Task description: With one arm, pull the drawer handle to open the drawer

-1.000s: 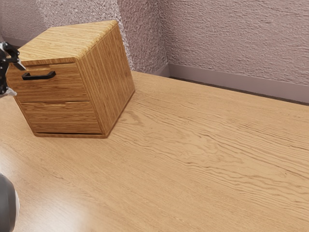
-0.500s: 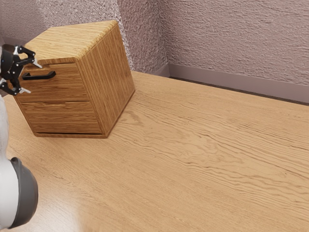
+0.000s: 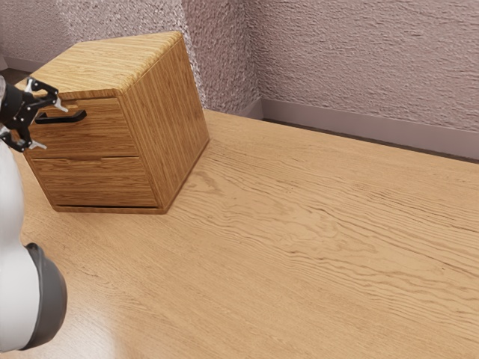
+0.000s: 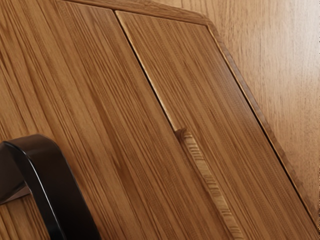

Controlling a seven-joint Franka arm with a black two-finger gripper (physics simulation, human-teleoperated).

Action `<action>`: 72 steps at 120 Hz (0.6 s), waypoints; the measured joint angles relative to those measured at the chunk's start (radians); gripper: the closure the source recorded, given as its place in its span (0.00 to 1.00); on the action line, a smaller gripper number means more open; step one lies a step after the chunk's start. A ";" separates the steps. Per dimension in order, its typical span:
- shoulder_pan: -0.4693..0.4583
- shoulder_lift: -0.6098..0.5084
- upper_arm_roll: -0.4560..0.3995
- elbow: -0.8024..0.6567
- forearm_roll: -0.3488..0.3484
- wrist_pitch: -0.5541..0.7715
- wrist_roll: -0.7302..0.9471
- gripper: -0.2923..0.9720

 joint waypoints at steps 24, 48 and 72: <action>-0.004 0.002 0.010 -0.023 0.000 0.001 -0.007 0.23; -0.014 0.002 0.020 -0.043 0.000 0.000 -0.013 0.25; -0.094 0.008 0.072 -0.085 0.002 -0.006 -0.026 0.24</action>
